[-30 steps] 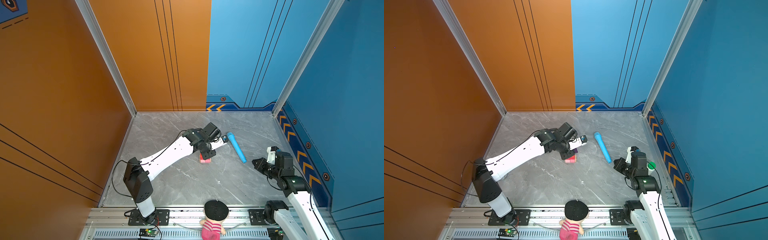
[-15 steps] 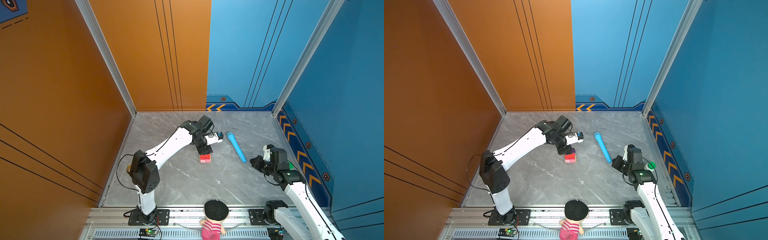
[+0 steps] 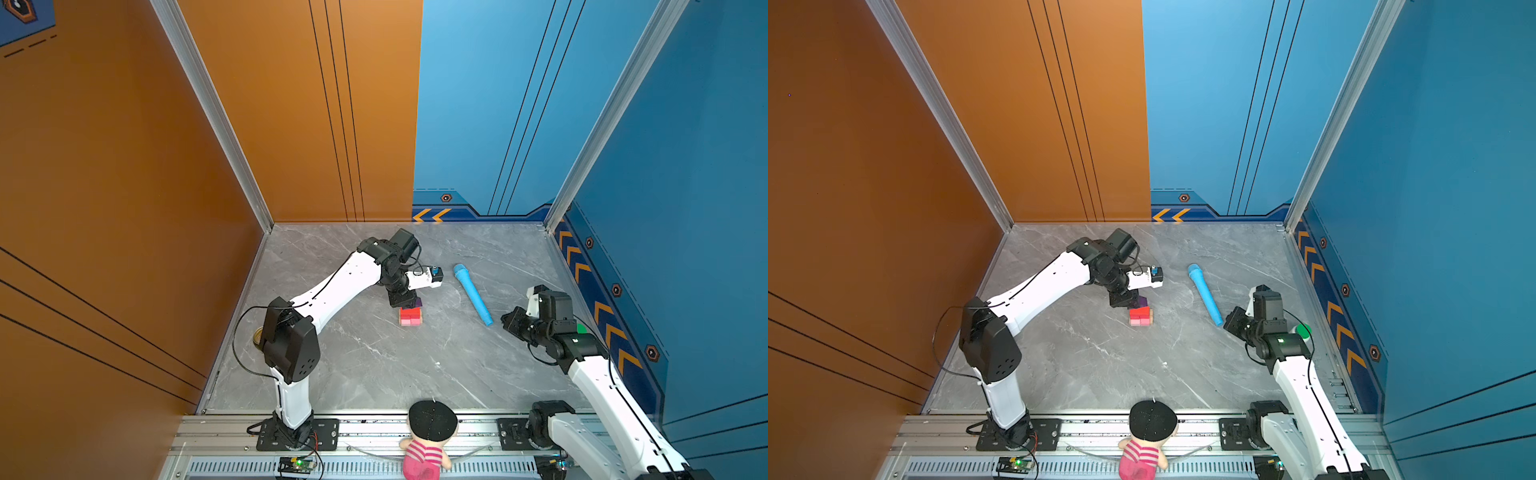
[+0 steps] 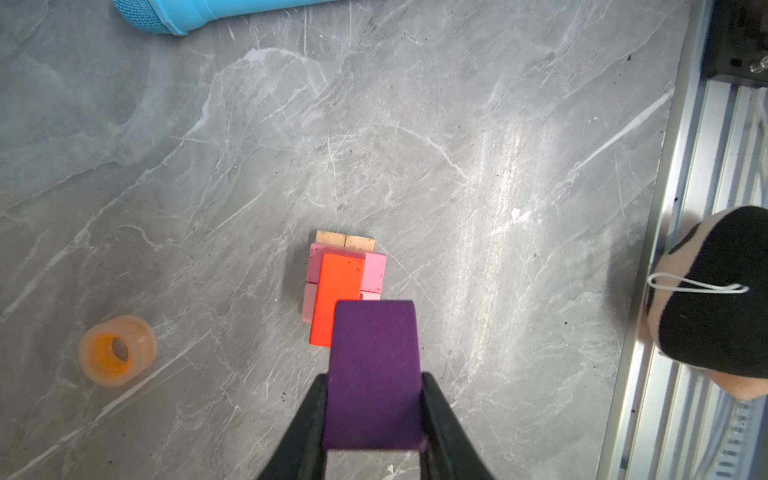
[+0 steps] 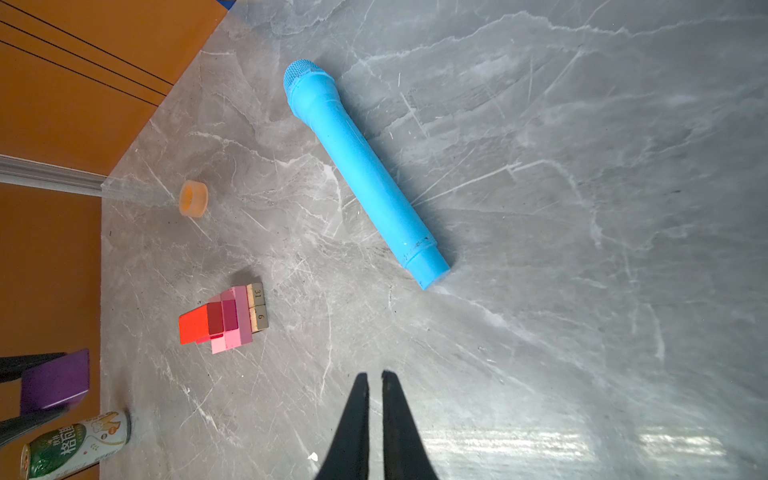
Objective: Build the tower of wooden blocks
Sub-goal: 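Lift the purple block with the left gripper and carry it over the stack, then lower the purple block onto the red block and open the left gripper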
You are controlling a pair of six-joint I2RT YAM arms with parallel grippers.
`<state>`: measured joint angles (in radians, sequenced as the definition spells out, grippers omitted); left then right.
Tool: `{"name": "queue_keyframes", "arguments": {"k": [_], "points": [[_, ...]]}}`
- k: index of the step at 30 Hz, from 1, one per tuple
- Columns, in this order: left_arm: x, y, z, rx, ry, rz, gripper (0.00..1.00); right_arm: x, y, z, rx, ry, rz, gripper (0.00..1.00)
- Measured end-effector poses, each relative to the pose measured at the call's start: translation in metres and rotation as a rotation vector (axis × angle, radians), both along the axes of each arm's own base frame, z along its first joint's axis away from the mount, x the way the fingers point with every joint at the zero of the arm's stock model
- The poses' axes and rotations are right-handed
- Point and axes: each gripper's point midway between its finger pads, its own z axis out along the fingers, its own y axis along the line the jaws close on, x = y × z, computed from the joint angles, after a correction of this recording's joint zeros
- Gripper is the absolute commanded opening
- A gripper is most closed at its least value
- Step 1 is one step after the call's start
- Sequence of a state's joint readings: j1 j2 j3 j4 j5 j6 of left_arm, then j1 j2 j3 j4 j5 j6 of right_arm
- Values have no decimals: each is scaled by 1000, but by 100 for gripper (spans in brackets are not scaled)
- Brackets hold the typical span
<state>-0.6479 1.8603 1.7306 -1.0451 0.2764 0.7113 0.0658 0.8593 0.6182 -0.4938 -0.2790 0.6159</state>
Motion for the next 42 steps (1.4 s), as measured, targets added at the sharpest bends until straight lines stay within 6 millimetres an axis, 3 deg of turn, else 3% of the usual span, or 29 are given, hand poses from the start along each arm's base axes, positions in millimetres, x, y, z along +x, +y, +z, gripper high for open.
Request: {"name": "queue_keyframes", "arguments": {"k": [20,42], "points": [[9,-2,-43,82,37,-64,27,1,-4,-2,-23,2,-7,10],[18,-4,-42,81,-4,-59,27,1,-4,-2,-24,5,-8,10]]}}
